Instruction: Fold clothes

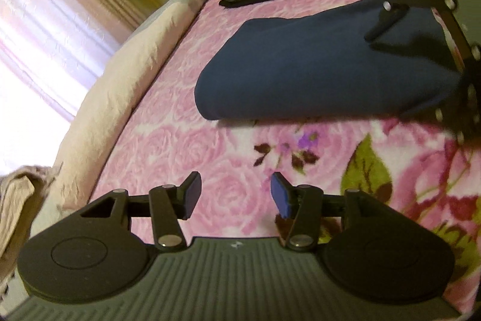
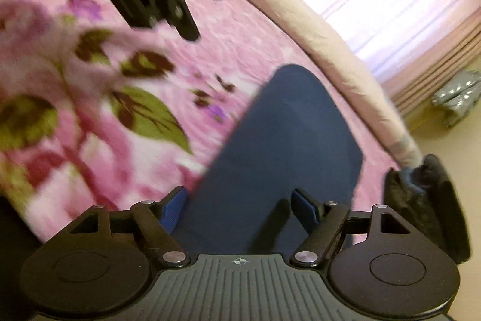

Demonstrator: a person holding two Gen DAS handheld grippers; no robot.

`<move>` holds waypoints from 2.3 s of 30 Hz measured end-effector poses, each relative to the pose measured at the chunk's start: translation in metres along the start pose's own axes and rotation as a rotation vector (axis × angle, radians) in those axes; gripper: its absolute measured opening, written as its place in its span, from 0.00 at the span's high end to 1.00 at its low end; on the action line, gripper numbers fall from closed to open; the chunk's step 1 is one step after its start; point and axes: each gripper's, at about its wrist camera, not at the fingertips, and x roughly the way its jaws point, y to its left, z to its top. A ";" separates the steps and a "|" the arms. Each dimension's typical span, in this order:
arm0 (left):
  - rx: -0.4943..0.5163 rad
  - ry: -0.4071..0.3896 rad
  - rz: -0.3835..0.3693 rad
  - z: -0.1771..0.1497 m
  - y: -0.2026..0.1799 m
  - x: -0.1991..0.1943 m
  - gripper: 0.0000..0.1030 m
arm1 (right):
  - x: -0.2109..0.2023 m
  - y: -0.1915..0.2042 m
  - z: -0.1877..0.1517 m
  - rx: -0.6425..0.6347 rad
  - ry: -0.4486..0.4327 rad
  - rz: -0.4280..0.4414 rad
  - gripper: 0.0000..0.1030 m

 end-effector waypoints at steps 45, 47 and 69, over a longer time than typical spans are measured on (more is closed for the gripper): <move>0.426 0.013 -0.186 0.107 -0.053 0.086 0.62 | -0.052 -0.021 -0.087 -0.069 -0.181 -0.072 0.20; 0.455 -0.007 -0.153 0.098 -0.061 0.081 0.61 | -0.039 -0.022 -0.088 -0.131 -0.135 -0.100 0.25; 0.727 0.015 0.255 0.036 -0.076 0.020 0.70 | -0.053 -0.068 -0.089 -0.242 -0.292 -0.045 0.78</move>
